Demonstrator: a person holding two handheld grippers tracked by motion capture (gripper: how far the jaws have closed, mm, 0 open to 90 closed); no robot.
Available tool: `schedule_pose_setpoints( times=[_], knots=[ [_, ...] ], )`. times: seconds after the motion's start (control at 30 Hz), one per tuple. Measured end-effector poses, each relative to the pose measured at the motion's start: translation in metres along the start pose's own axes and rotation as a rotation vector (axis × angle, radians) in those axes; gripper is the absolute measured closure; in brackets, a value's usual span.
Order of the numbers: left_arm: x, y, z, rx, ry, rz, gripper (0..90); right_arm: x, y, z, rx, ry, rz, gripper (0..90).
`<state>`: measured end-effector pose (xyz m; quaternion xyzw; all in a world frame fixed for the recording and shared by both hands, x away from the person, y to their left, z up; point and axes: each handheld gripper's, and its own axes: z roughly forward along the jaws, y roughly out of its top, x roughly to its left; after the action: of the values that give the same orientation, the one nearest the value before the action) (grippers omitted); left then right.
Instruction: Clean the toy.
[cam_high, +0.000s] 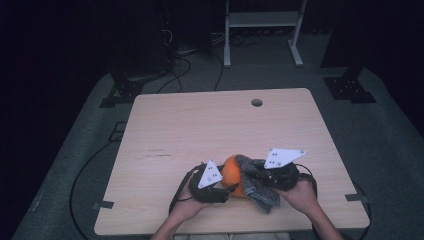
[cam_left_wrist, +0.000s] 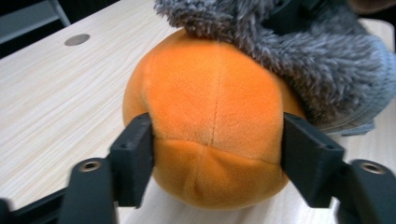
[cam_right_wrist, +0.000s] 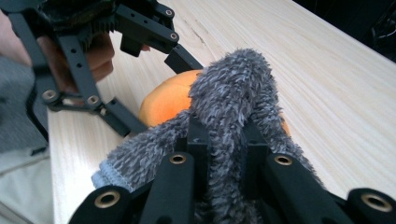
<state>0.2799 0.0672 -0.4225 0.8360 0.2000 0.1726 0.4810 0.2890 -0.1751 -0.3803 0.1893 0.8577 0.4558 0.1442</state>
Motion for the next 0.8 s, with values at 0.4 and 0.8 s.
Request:
schedule_pose_setpoints(
  times=[0.4, 0.8],
  knots=[
    [0.016, -0.008, -0.005, 0.015, -0.038, -0.091, 21.1, -0.007, -0.010, 0.007, -0.004, 0.013, 0.053, 78.2],
    [0.026, -0.016, -0.011, 0.010, -0.021, -0.125, 22.2, -0.010, -0.021, 0.018, 0.041, 0.015, 0.085, 78.0]
  ],
)
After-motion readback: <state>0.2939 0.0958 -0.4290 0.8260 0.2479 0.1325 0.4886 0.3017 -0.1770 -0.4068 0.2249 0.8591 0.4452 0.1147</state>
